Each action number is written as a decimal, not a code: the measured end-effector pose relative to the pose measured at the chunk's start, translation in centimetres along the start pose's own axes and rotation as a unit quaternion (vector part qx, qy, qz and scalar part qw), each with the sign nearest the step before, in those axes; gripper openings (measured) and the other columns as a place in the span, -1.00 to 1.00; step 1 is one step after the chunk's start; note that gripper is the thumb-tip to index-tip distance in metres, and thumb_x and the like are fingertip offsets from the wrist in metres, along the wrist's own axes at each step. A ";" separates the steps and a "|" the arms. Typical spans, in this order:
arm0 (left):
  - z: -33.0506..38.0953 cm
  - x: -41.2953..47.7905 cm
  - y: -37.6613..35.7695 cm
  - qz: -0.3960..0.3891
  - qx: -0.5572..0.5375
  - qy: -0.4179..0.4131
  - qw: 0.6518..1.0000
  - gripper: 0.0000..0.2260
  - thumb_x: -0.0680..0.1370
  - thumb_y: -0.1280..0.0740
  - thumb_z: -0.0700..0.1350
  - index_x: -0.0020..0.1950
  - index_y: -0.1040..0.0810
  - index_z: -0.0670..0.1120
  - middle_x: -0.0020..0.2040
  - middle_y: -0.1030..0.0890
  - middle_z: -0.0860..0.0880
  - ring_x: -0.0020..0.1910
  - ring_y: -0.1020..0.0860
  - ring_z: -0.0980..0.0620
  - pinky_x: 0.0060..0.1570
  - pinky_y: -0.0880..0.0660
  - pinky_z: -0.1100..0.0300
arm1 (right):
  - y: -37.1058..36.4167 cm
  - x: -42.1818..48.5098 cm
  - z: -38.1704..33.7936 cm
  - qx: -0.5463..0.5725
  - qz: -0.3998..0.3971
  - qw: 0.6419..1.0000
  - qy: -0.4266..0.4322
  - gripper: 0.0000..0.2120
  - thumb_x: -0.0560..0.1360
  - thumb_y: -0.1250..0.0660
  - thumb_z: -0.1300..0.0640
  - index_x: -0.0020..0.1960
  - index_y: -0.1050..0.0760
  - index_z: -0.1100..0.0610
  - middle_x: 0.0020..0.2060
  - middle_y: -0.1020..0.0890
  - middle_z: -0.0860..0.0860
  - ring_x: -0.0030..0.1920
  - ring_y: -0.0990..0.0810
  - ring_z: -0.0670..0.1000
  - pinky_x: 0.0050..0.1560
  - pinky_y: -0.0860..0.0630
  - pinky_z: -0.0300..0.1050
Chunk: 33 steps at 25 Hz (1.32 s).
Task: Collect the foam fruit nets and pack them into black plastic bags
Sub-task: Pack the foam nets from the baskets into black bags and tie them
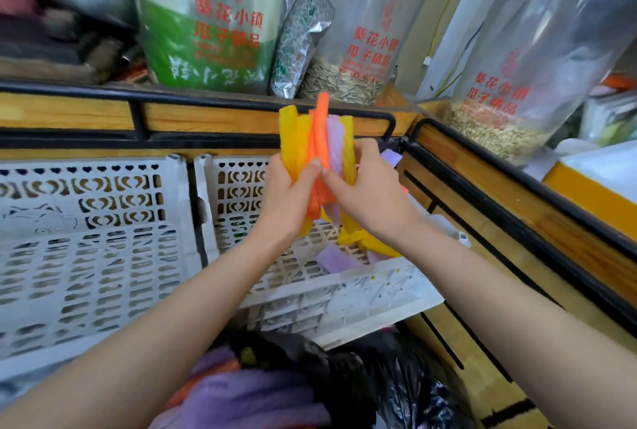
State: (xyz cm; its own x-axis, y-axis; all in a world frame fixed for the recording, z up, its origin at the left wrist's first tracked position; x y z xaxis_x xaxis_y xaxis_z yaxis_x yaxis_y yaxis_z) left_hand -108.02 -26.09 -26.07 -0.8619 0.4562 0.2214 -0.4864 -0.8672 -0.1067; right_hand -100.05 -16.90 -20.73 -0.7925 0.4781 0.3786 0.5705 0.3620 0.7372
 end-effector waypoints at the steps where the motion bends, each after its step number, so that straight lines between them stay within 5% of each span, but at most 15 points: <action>1: 1.1 -1.2 0.5 -0.005 -0.021 -0.011 1.000 -0.72 0.51 -0.21 0.17 0.07 -0.45 0.00 0.15 -0.52 -0.13 0.13 -0.53 -0.07 0.12 -0.50 -0.05 | 0.5 -0.9 -1.5 0.018 0.003 1.000 0.009 -0.54 0.47 -0.33 -0.10 0.20 -0.30 0.15 0.03 -0.56 0.09 0.08 -0.51 0.09 -0.09 -0.31 -0.14; 5: 5.0 -5.8 2.7 -0.036 0.029 -0.096 0.994 -0.42 0.47 0.06 0.36 0.38 -0.35 0.16 0.33 -0.43 0.08 0.36 -0.36 0.10 0.37 -0.28 0.01 | 2.4 -3.9 -5.7 0.092 -0.001 0.996 -0.007 -0.33 0.36 -0.42 -0.20 0.28 -0.22 0.10 0.16 -0.48 0.00 0.14 -0.49 -0.02 0.00 -0.43 -0.14; 7: 6.5 -8.0 3.7 -0.058 0.035 -0.118 0.991 -0.45 0.44 0.06 0.37 0.38 -0.26 0.25 0.34 -0.35 0.23 0.37 -0.30 0.26 0.40 -0.25 0.13 | 3.1 -5.3 -7.1 0.104 0.007 0.994 -0.009 -0.25 0.30 -0.46 -0.21 0.28 -0.20 0.11 0.18 -0.47 0.00 0.15 -0.50 -0.03 0.06 -0.50 -0.08; 12: 8.5 -12.9 6.3 -0.099 0.093 -0.160 0.978 -0.63 0.56 -0.16 0.12 0.36 -0.24 0.17 0.22 -0.35 0.21 0.16 -0.31 0.52 0.13 -0.24 0.58 | 4.6 -9.0 -9.5 0.050 0.039 0.998 -0.019 -0.44 0.38 -0.43 -0.11 0.20 -0.20 0.03 -0.02 -0.49 -0.07 -0.08 -0.51 -0.05 -0.20 -0.43 -0.11; 16: 7.7 -16.1 10.0 -0.109 0.167 -0.178 0.963 -0.68 0.54 -0.23 -0.03 0.28 -0.37 0.14 0.20 -0.42 0.19 0.21 -0.40 0.31 0.16 -0.35 0.40 | 4.3 -12.2 -11.2 0.050 0.026 0.998 -0.027 -0.45 0.40 -0.40 -0.07 0.24 -0.22 0.06 -0.11 -0.55 -0.02 -0.14 -0.58 0.03 -0.17 -0.53 0.06; 19: 4.6 -18.9 14.4 -0.071 0.296 -0.174 0.937 -0.72 0.49 -0.27 -0.05 0.17 -0.37 0.17 0.12 -0.44 0.16 0.17 -0.42 0.22 0.11 -0.25 0.48 | 3.5 -14.8 -12.2 0.028 0.024 0.999 -0.019 -0.42 0.36 -0.41 -0.04 0.27 -0.24 0.05 0.04 -0.57 -0.01 0.01 -0.57 0.07 -0.05 -0.51 0.01; 24: -0.7 -23.2 19.7 -0.037 0.306 0.015 0.951 -0.49 0.51 -0.36 -0.05 0.41 -0.30 -0.12 0.35 -0.40 -0.03 0.36 -0.35 0.02 0.31 -0.24 0.20 | -1.9 -20.0 -12.9 -0.117 -0.048 0.991 0.049 -0.31 0.35 -0.39 -0.06 0.38 -0.19 0.05 0.24 -0.45 -0.01 0.26 -0.43 0.04 0.11 -0.40 -0.07; 27: -2.5 -24.9 21.0 -0.051 0.485 0.062 0.871 -0.41 0.50 -0.34 -0.01 0.46 -0.21 -0.12 0.37 -0.36 -0.10 0.36 -0.34 -0.09 0.29 -0.32 0.02 | -7.1 -24.1 -12.7 -0.269 -0.104 0.946 0.149 -0.36 0.18 -0.41 -0.12 0.20 -0.43 0.09 -0.02 -0.53 0.03 0.02 -0.56 0.11 -0.09 -0.51 0.00; 29: -3.6 -25.7 21.6 -0.085 0.504 0.129 0.850 -0.64 0.52 -0.32 -0.07 0.27 -0.39 -0.13 0.19 -0.50 -0.14 0.20 -0.47 -0.12 0.07 -0.41 0.11 | -9.6 -26.0 -12.1 -0.291 -0.131 0.934 0.159 -0.37 0.01 -0.46 -0.19 0.02 -0.52 0.03 -0.15 -0.55 -0.01 -0.13 -0.60 0.06 -0.28 -0.53 -0.06; 31: -3.3 -26.5 22.0 -0.091 0.455 0.164 0.871 -0.94 0.52 -0.31 -0.17 -0.13 -0.47 -0.05 -0.20 -0.57 -0.05 -0.10 -0.57 -0.02 -0.28 -0.36 0.23 | -11.5 -27.2 -11.8 -0.269 -0.177 0.932 0.167 -0.31 0.02 -0.46 -0.27 0.07 -0.52 0.03 -0.05 -0.58 0.00 -0.04 -0.60 0.07 -0.18 -0.55 -0.04; 33: -2.7 -26.9 22.2 -0.070 0.347 0.208 0.912 -0.77 0.50 -0.27 -0.30 -0.33 -0.42 -0.09 -0.46 -0.49 0.01 -0.44 -0.50 0.13 -0.47 -0.32 0.34 | -12.5 -28.2 -11.4 -0.284 -0.187 0.925 0.170 -0.10 -0.06 -0.38 -0.46 0.12 -0.54 0.06 0.00 -0.62 -0.01 -0.02 -0.61 0.05 -0.12 -0.58 -0.02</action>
State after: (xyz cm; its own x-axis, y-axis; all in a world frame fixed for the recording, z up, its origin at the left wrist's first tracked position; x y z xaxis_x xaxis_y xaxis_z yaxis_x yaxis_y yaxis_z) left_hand -96.04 -57.06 -37.03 -0.8488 0.4826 -0.2160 -0.5116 -0.6464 0.5661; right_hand -87.28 -44.07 -34.25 -0.9885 0.0900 0.1216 0.1152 -0.0731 0.9906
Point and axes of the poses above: each hand's wrist, its own x-axis towards the middle knuckle, its own y-axis out of the back of the hand, z = x × y, the point moved 6 cm from there along x, towards the middle knuckle
